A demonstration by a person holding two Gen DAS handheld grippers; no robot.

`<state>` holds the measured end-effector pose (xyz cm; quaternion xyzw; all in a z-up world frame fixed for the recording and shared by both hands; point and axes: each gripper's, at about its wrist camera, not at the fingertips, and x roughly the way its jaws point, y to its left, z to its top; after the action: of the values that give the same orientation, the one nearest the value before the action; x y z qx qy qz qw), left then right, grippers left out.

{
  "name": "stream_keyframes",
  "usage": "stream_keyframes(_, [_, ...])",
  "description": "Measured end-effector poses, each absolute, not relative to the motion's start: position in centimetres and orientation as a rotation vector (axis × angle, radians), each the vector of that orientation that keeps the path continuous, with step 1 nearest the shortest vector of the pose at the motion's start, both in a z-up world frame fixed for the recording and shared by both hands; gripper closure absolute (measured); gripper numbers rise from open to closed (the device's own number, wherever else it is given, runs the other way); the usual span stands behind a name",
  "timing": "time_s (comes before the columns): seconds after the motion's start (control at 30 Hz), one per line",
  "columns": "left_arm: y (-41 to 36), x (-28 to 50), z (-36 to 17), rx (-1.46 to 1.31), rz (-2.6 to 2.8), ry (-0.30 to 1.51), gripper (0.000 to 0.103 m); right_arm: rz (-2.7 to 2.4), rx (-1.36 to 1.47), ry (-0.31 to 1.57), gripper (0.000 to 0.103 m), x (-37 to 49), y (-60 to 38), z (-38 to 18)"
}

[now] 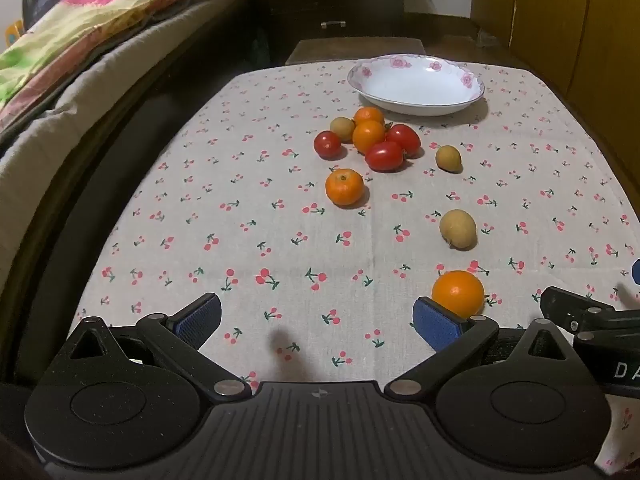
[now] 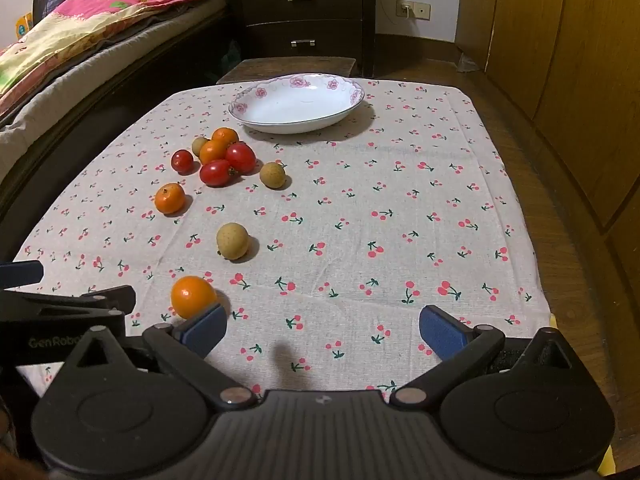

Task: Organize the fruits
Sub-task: 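Move both tools toward the fruits on the cherry-print tablecloth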

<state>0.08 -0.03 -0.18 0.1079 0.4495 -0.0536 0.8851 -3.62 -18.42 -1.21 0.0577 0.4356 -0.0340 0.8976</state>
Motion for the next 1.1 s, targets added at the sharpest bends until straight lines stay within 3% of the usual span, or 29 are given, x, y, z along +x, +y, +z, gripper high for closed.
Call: stream_keyframes(1.1, [-0.2,-0.01,-0.9,0.249,-0.123,0.952,0.0,-0.064,0.111,0.914,0.0,-3.66,-18.29,-1.56])
